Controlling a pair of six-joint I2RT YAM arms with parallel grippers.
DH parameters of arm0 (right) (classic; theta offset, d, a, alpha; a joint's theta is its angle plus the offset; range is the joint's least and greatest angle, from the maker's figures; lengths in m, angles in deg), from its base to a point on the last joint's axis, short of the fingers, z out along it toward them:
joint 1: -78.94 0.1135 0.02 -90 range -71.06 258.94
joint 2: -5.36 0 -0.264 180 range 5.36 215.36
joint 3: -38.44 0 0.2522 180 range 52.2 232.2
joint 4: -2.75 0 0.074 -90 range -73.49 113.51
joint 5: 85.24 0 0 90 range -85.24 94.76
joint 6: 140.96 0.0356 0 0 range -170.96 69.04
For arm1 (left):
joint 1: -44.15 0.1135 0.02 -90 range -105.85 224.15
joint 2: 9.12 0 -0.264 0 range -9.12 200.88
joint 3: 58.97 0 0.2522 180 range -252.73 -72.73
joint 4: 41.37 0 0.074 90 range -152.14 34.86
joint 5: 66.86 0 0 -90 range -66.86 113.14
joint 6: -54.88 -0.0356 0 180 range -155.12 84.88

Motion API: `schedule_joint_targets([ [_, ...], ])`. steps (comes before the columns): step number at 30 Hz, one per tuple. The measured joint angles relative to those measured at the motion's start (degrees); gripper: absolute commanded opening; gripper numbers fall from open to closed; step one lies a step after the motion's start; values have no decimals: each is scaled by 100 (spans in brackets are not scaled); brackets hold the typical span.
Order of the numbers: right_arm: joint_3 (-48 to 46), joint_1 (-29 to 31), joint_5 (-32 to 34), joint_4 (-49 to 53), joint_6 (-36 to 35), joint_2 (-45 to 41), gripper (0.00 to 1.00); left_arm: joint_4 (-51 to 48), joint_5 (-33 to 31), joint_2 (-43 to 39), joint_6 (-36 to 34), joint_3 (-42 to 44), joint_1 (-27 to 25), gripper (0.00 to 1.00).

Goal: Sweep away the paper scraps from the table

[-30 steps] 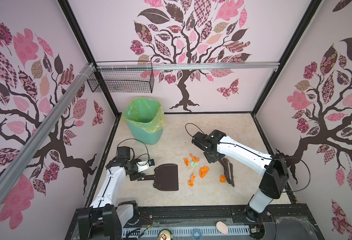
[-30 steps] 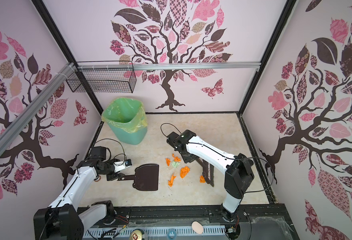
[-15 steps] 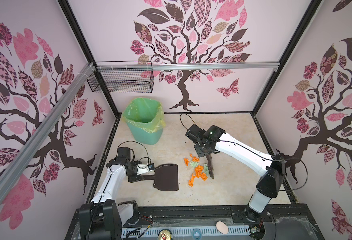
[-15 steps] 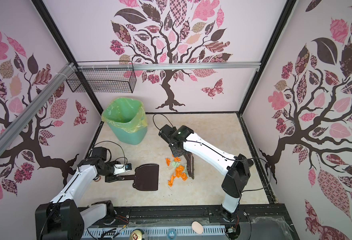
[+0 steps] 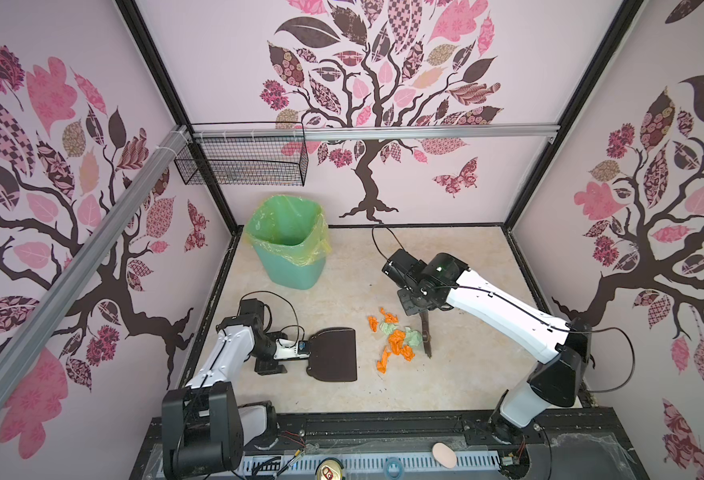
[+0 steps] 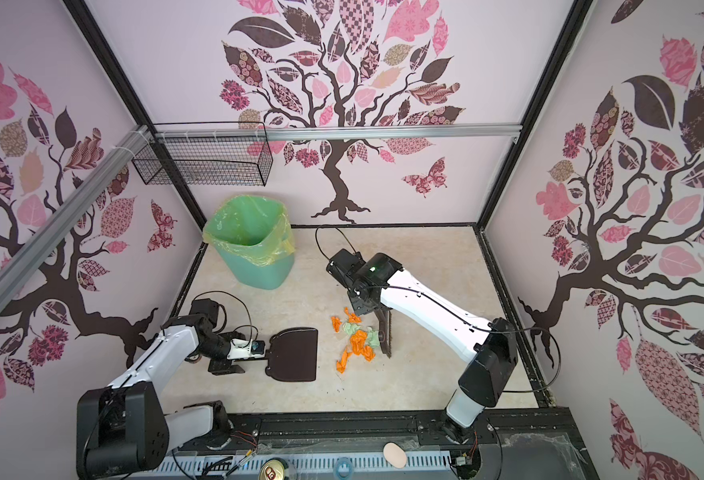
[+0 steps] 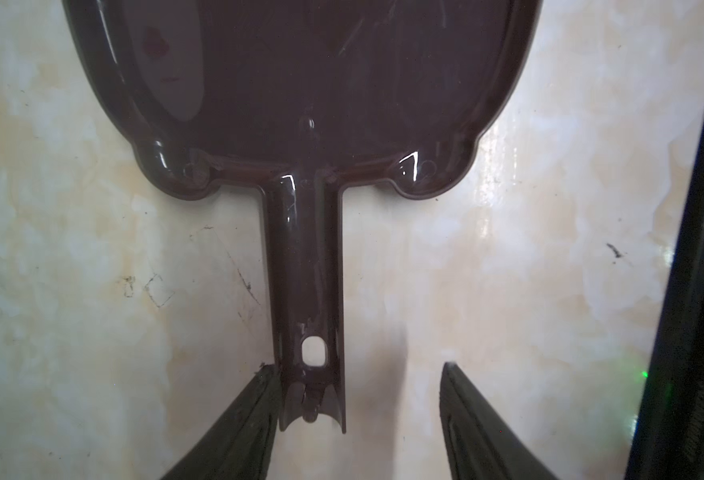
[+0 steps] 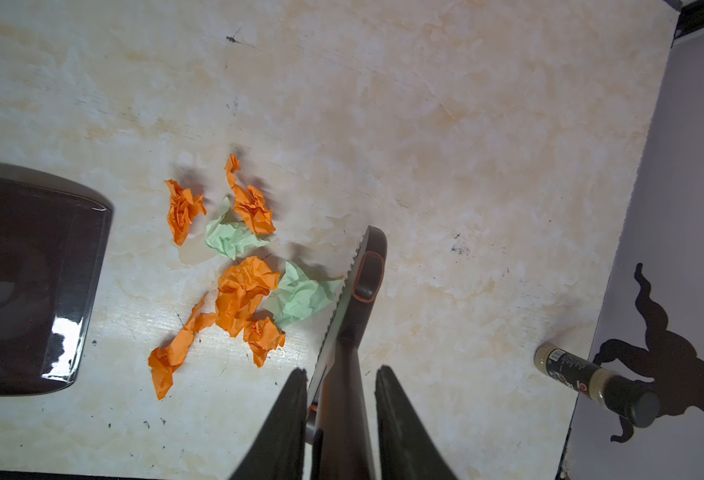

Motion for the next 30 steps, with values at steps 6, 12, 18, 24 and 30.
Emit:
schedule_joint_targets([
  [6,-125,-11,15,-4,22,-9,0,339,-118,339,105,2,-216,63],
  [12,-125,-48,35,-4,20,-125,0,988,-262,374,330,297,-505,63],
  [18,-129,-48,33,-9,17,-201,0,986,-258,531,522,234,-509,60],
  [24,-247,-48,11,-81,17,-232,0,1078,-188,570,649,240,-520,51],
  [30,-299,-48,-24,-114,13,-232,0,1401,0,658,793,238,-549,33],
])
